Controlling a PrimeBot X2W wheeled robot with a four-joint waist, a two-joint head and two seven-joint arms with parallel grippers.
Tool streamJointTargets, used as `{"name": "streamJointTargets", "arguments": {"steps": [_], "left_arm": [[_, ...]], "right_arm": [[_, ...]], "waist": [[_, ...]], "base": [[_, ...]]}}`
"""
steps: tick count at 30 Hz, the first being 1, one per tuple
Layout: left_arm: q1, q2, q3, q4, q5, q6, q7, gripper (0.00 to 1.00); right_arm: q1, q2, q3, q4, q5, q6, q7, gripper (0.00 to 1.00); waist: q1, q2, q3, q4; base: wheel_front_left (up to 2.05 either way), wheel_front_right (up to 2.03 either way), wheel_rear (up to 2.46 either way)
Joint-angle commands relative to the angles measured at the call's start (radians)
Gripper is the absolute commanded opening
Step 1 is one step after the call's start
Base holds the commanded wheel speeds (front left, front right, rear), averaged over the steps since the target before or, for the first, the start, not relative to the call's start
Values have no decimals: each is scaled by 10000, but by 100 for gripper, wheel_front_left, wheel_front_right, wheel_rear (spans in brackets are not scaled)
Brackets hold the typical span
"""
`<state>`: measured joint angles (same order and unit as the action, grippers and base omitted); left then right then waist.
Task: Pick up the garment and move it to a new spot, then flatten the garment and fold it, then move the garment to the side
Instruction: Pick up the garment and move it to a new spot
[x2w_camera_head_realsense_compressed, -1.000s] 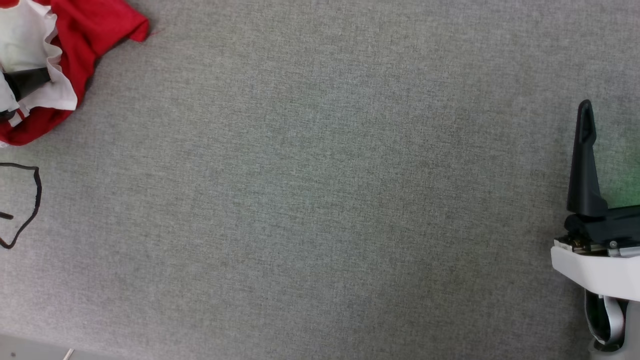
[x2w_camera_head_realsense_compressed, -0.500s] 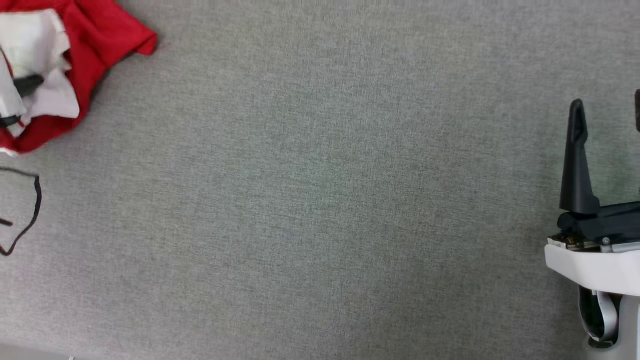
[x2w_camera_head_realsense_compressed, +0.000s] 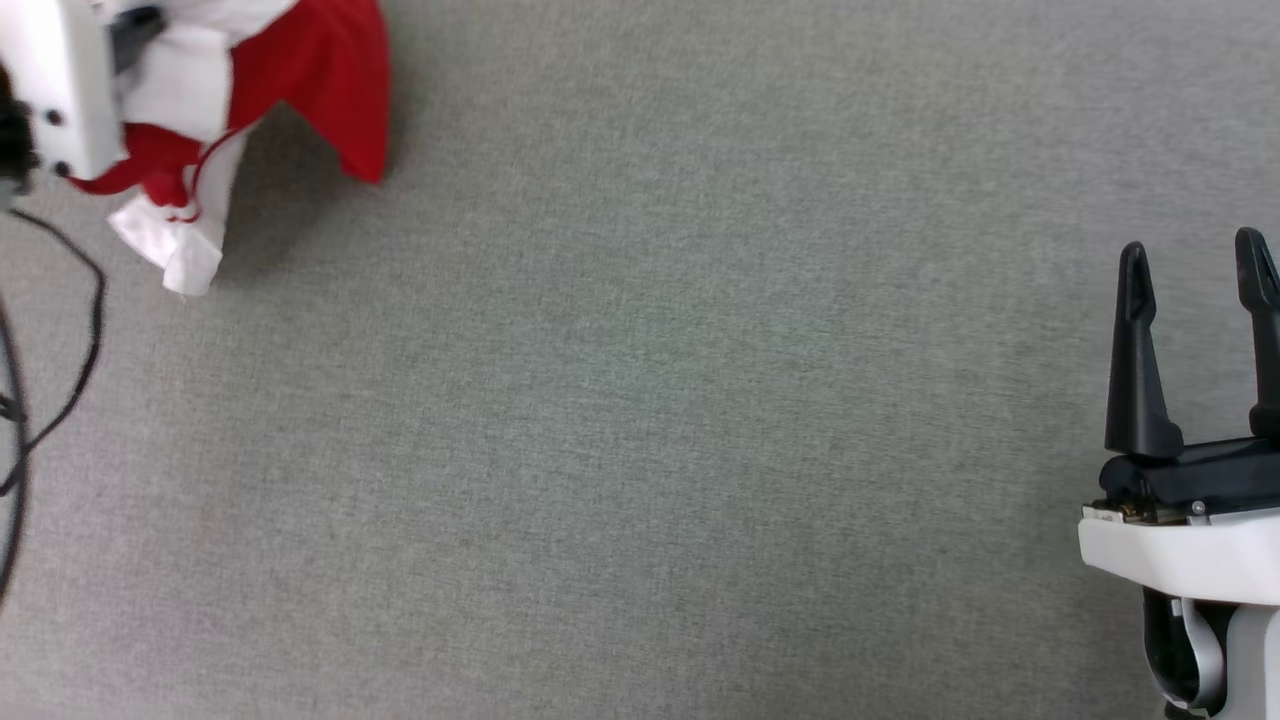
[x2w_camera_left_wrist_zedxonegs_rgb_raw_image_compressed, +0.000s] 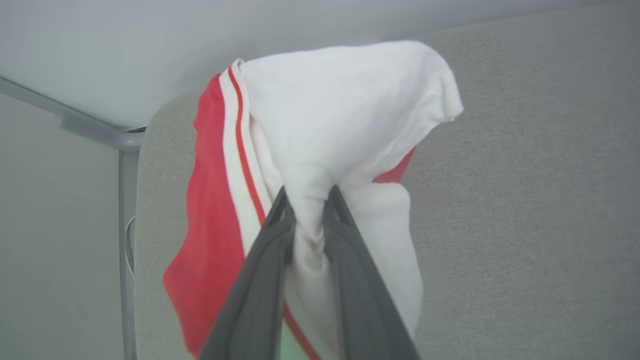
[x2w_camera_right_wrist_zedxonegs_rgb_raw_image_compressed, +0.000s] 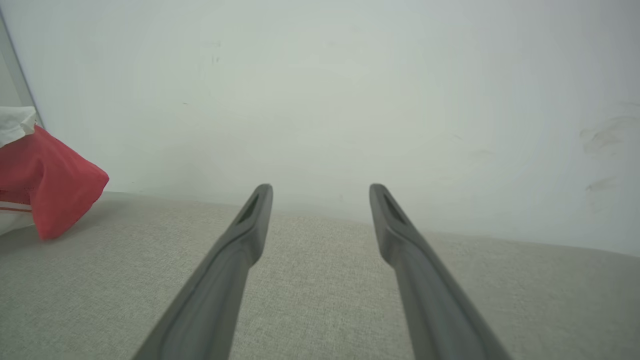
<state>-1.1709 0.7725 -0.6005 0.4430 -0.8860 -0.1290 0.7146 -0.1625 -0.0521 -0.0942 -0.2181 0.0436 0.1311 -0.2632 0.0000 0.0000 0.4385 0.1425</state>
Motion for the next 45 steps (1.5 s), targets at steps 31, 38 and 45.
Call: {"name": "streamJointTargets", "arguments": {"steps": [31,38,45], "left_arm": [[-409,-4348,-6783,-2530,-1018,-3,-1884,0],[1316,-5138,-6790,-2541,-76,-3,-901,0],[2403,-5387,-6838,-2329,638,-3,-310,0]], "right_arm": [[126,30,-93,169,977,-7,-24,100],[-35,30,-79,176,1016,-7,-24,100],[-177,30,-27,237,1010,-7,-24,100]], "waist": [[0,0,-335,-2379],[0,0,-45,-2416],[0,0,64,-2455]], "base": [[0,0,0],[0,0,0],[0,0,0]]}}
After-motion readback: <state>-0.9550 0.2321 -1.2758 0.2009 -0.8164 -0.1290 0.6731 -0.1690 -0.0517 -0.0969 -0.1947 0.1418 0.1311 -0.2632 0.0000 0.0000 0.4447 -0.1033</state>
